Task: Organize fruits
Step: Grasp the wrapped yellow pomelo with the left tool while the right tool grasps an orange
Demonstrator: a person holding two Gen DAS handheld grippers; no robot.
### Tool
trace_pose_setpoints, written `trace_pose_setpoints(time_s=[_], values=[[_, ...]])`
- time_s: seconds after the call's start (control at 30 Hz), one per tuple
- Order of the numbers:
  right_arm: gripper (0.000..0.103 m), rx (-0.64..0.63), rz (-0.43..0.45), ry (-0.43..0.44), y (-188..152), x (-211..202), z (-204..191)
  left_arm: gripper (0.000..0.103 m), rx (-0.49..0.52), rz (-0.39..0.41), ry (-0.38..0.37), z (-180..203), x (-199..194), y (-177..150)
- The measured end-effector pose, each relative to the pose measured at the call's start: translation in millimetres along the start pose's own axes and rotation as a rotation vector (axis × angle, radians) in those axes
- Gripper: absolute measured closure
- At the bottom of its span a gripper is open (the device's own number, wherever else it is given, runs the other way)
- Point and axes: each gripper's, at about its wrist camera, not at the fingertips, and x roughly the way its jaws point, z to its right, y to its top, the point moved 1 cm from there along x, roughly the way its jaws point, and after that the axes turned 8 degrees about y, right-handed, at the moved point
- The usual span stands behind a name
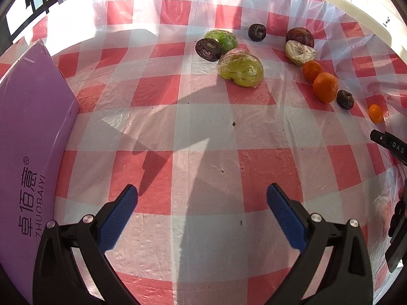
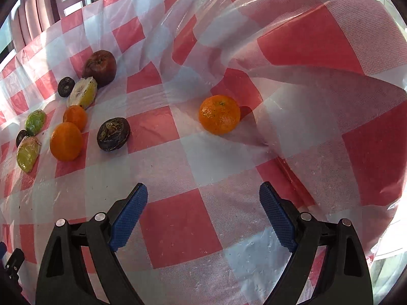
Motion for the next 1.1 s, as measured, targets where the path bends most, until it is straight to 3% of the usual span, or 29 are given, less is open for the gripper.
trace_pose_setpoints(time_s=[0.07, 0.3, 0.4, 0.7, 0.83, 0.87, 0.9, 1.1], values=[[0.026, 0.007, 0.015, -0.028, 11, 9, 6, 0.002, 0.000, 0.004, -0.012, 11, 4, 12], [0.034, -0.005, 0.044, -0.035, 40, 35, 4, 0.005, -0.082, 0.004, -0.023, 28, 29, 60], [0.046, -0.007, 0.047, -0.021, 50, 43, 2, 0.010, -0.081, 0.009, -0.017, 35, 41, 82], [0.050, 0.032, 0.046, 0.001, 62, 54, 16, 0.013, -0.061, 0.030, 0.007, 44, 76, 137], [0.052, 0.035, 0.051, 0.006, 59, 50, 21, 0.023, 0.013, 0.052, 0.019, 53, 77, 141], [0.054, 0.044, 0.055, 0.003, 58, 49, 24, 0.037, 0.034, 0.057, 0.006, 56, 74, 141], [0.061, 0.048, 0.058, -0.001, 54, 42, 24, 0.039, 0.060, 0.046, 0.005, 59, 71, 140], [0.062, 0.031, 0.045, 0.084, 44, 15, 25, 0.040, 0.075, 0.013, -0.004, 56, 46, 107]])
